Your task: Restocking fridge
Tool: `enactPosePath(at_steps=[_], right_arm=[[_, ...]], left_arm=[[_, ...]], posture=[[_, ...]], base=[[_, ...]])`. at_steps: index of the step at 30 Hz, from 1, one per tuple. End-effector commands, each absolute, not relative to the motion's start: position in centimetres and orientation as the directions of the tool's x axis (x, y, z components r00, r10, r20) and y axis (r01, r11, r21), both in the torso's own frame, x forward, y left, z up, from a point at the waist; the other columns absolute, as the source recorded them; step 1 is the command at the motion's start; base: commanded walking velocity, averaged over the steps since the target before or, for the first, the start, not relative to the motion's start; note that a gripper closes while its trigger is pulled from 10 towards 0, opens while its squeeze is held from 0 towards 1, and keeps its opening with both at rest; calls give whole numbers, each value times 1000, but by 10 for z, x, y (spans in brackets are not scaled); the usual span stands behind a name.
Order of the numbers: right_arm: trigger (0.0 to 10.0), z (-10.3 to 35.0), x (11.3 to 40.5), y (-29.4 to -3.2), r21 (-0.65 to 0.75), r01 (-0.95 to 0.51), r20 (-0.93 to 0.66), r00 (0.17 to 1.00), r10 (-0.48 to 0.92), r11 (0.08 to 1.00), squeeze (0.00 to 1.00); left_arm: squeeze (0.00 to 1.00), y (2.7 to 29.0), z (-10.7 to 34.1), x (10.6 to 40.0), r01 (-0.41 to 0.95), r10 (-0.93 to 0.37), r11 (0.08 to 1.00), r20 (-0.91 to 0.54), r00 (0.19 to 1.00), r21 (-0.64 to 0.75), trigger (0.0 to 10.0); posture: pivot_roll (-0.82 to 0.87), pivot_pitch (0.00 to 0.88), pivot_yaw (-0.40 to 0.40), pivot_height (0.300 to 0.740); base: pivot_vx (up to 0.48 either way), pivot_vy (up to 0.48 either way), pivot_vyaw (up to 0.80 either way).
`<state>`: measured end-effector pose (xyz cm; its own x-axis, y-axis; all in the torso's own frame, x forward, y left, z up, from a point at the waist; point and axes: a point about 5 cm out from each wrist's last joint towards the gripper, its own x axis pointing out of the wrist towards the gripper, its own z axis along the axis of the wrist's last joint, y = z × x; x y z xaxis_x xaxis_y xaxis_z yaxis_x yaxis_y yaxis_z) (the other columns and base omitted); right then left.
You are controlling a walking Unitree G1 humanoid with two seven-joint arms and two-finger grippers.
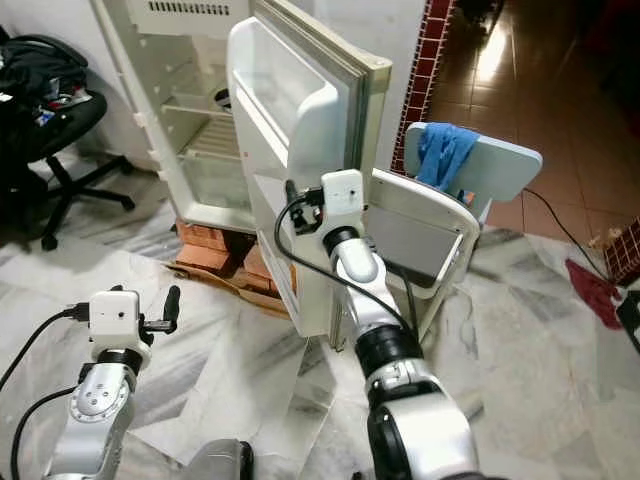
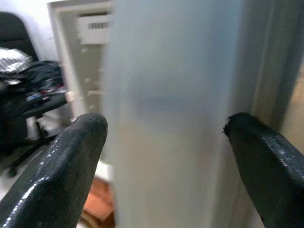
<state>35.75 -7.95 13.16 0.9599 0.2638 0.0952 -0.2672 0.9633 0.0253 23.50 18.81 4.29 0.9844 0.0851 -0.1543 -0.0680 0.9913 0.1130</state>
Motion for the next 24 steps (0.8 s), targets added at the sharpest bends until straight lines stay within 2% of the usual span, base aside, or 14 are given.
enactPosePath(at_steps=[1,3,4,6,8,9,11,12,13,14,17,18,19,24], right_arm=[[10000,146,363,-79,38,-259,142,957,252,965,0],[10000,144,360,-76,71,-313,145,942,301,947,0],[10000,140,355,-70,108,-412,148,907,395,905,0],[10000,134,349,-67,112,-486,127,872,473,867,0],[10000,113,333,-62,108,-649,32,759,650,753,0],[10000,113,333,-62,108,-649,32,759,650,753,0],[10000,93,323,-70,82,-716,-91,687,721,693,0],[10000,93,323,-70,82,-716,-91,687,721,693,0],[10000,76,324,-91,48,-685,-222,702,676,727,0],[10000,70,326,-103,29,-660,-280,716,640,751,0],[10000,66,333,-133,-43,-597,-352,759,548,801,0],[10000,67,334,-140,-55,-585,-361,767,530,809,0],[10000,73,341,-158,-104,-513,-371,815,446,852,0],[10000,100,363,-179,-217,-332,-299,918,262,918,0]], left_arm=[[0,190,43,237,-76,95,990,-156,983,123,10000],[0,190,43,237,-75,94,990,-157,983,123,10000],[0,189,42,237,-72,91,990,-160,983,123,10000],[0,189,42,238,-70,90,990,-162,983,123,10000],[0,189,42,238,-65,85,990,-163,983,124,10000],[0,189,42,238,-65,85,990,-163,983,124,10000],[0,188,41,238,-61,81,990,-166,983,125,10000],[0,188,41,238,-61,81,990,-166,983,125,10000],[0,188,41,240,-58,79,990,-168,983,127,10000],[0,188,41,240,-56,78,990,-168,983,127,10000],[0,188,41,241,-53,75,990,-170,983,128,10000],[0,188,40,241,-53,75,990,-171,982,129,10000],[0,188,40,241,-51,73,990,-175,982,129,10000],[0,186,39,243,-45,67,991,-177,982,129,10000]], posture=[[38,0,15,740],[38,0,15,740],[38,0,15,740],[38,0,15,740],[38,0,16,740],[38,0,16,740],[36,0,18,740],[36,0,18,740],[36,0,19,740],[36,0,19,740],[32,0,21,740],[32,0,21,740],[29,0,23,740],[30,0,24,740]], base=[[0,0,0],[0,0,0],[0,0,0],[0,0,0],[0,0,0],[0,0,0],[0,0,0],[0,0,0],[0,0,0],[0,0,0],[0,0,0],[0,0,0],[0,0,0],[0,0,0]])
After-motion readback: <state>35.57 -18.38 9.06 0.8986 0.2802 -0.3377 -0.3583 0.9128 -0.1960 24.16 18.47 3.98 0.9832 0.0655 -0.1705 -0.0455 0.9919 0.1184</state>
